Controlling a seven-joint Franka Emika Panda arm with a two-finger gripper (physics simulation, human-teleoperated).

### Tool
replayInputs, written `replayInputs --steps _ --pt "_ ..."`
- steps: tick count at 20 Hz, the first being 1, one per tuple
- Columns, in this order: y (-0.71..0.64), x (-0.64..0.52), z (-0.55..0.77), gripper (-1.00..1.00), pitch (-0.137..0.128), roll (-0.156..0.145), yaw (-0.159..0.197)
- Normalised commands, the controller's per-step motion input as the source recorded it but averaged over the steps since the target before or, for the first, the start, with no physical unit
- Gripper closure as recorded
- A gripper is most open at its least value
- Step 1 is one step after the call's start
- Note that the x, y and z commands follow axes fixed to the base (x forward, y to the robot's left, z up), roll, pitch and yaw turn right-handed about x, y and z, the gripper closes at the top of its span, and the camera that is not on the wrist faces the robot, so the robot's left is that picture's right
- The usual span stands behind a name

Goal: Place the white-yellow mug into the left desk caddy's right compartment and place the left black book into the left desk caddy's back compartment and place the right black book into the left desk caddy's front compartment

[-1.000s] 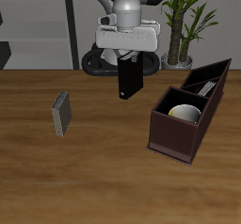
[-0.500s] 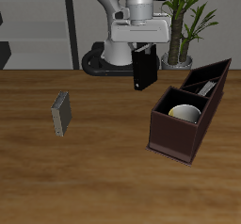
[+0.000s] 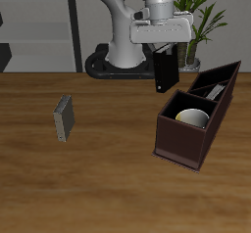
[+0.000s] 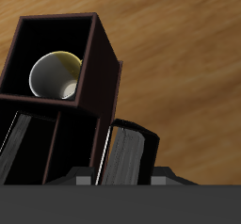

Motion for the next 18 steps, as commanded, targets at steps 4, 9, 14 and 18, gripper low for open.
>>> replayInputs --steps 4,9,14,18 --pt "0.21 0.07 0.01 1.00 0.004 0.027 0.019" --pt "0.09 0.13 0.04 1.00 0.011 0.007 0.023" --pt "0.12 0.10 0.00 1.00 0.016 0.009 0.002" --pt "0.20 0.06 0.00 1.00 0.014 0.048 0.000"
